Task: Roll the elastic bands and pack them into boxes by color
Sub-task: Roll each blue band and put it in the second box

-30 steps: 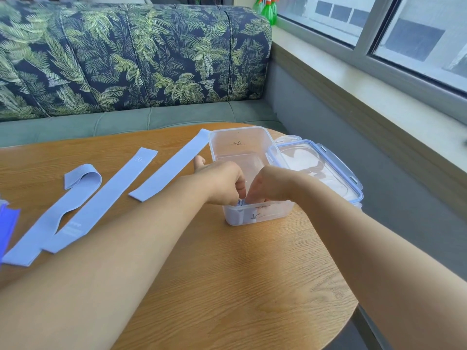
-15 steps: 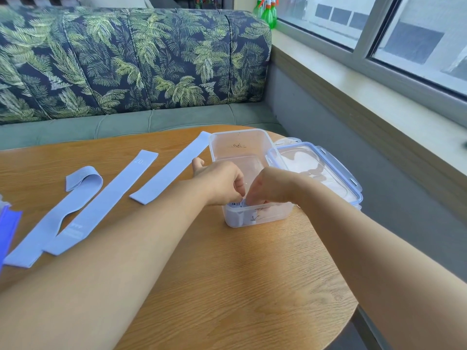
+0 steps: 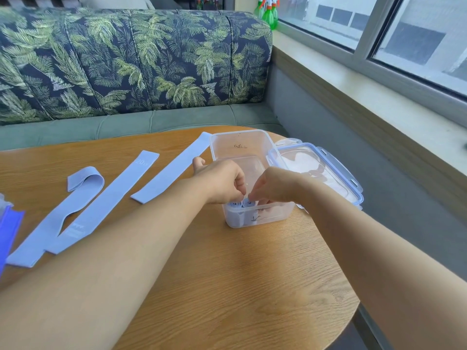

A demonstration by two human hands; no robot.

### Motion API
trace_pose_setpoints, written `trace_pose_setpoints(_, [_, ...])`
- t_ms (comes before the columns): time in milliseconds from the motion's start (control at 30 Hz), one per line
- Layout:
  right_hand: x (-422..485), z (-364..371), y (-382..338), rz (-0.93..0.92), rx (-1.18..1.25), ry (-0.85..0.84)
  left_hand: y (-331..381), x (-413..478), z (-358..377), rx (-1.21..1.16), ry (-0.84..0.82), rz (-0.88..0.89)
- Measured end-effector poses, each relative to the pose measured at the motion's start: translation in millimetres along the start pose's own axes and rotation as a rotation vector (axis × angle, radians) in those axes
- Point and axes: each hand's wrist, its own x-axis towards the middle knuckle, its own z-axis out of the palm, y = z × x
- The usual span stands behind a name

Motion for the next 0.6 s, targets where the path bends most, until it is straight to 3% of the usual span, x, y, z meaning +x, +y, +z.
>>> trace_pose_setpoints(233, [-6.5,-7.1,-6.7,0.018,0.023,-0.008,-2.0,0.6,-13.9,-0.051,0.136,0.019])
trace_pose_setpoints(433, [-17.9,-15.6,-14.0,-0.116,0.147,0.319,-14.6,-22.7,-40.3,-0.086,0.348,-0.047])
trace_pose_setpoints(600, [-39.7,-20.5,-37.0,-0.198,0.2,0.414,-41.1,-61.9,-56.1,-0.157,0.384,-0.127])
